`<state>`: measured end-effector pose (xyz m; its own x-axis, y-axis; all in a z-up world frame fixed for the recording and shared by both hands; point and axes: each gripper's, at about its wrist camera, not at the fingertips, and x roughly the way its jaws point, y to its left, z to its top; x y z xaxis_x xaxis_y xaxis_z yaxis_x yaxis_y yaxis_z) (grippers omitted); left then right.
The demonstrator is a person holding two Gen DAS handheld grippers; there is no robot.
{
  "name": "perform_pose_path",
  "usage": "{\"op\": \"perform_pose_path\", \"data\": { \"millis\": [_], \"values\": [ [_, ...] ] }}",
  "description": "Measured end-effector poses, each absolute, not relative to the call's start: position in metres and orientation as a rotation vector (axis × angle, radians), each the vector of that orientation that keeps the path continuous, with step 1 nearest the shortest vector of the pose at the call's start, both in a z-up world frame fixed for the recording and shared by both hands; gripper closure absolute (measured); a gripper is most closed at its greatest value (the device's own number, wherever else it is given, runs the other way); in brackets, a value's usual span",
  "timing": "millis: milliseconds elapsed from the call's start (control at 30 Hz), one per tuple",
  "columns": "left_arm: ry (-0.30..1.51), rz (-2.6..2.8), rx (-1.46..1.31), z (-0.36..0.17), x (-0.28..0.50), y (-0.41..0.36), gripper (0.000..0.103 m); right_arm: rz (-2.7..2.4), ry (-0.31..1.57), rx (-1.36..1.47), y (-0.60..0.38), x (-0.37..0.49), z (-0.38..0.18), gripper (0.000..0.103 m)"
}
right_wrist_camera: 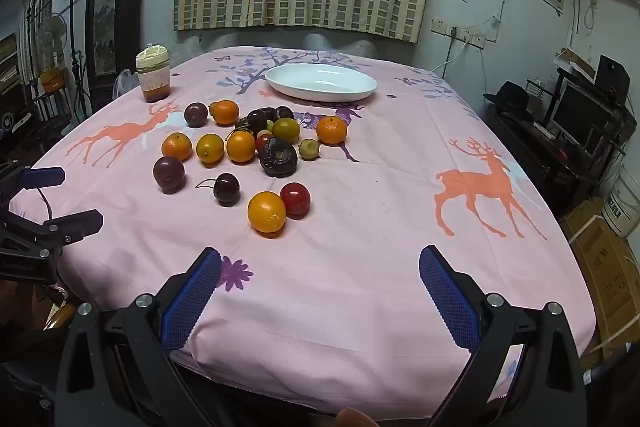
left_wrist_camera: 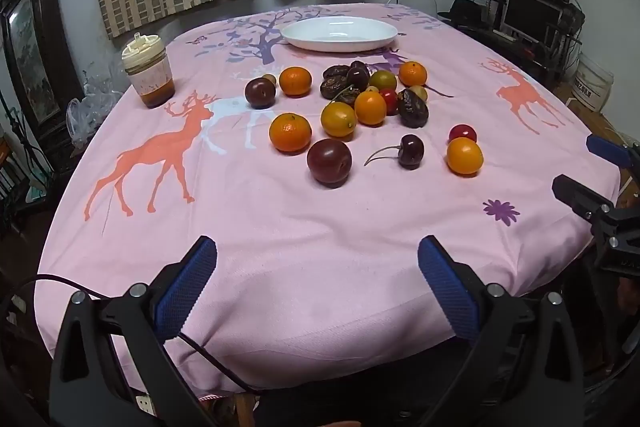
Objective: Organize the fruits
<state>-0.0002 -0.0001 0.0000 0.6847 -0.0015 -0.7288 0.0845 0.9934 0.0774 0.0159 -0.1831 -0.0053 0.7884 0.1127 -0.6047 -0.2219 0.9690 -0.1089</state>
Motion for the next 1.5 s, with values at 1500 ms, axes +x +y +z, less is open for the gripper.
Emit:
{"op": "perform_pose_path", "data": {
  "millis": [1500],
  "values": [
    [0.823,-0.044,0.089,-0.003,-0.001,0.003,0.004,0.174,0.642,-0.184,-0.184,0.015,-0.005,0.004]
  ]
}}
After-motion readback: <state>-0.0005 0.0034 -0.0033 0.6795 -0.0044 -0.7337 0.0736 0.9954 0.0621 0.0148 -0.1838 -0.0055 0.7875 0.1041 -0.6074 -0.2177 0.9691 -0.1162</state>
